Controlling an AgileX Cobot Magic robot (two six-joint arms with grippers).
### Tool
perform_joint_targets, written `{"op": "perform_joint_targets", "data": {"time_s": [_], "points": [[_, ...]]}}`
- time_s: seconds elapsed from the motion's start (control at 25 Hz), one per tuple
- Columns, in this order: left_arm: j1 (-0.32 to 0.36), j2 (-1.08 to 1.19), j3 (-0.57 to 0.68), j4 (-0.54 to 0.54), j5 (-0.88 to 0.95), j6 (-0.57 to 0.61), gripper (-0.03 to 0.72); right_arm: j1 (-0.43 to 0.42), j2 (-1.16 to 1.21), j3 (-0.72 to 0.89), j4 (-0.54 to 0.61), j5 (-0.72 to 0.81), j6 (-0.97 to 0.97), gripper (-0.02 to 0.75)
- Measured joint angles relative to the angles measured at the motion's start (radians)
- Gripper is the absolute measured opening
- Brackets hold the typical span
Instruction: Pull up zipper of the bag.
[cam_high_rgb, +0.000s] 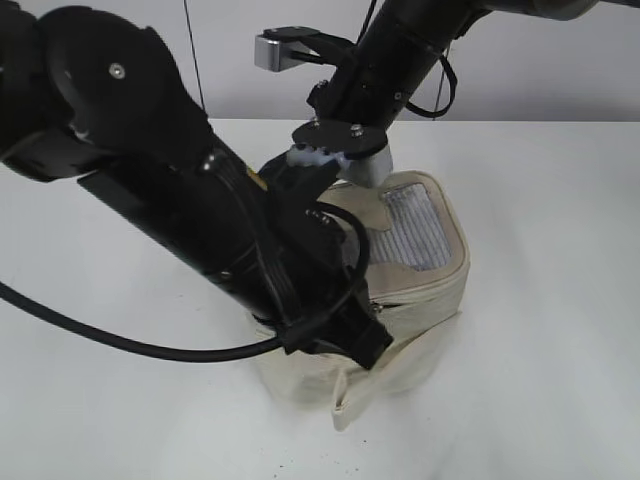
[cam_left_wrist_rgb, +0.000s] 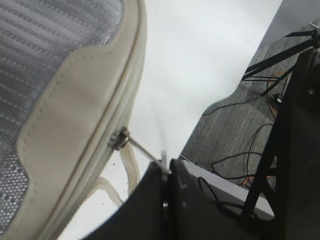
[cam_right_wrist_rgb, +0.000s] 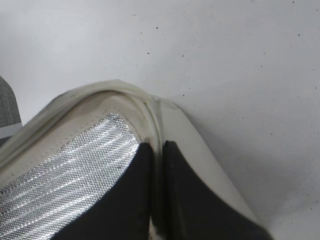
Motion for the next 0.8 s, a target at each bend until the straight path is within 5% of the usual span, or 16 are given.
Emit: {"op": "perform_joint_targets", "data": {"time_s": [0.2, 0.52, 0.8], "points": [[0.0, -0.001, 0.0, 0.068, 0.051, 0.001, 0.024, 0.0, 0.0, 0.0, -0.014, -0.005, 0.075, 0.066], [0.0, -0.121, -0.001, 0.244, 0.077, -0.033, 0.298, -0.003, -0.036, -0.001, -0.073, -0.015, 0.166, 0.412], [0.096, -0.176, -0.028, 0.372, -0.001, -0.115, 0.345, -0.055, -0.126, -0.006, -0.2, 0.012, 0.26, 0.444]]}}
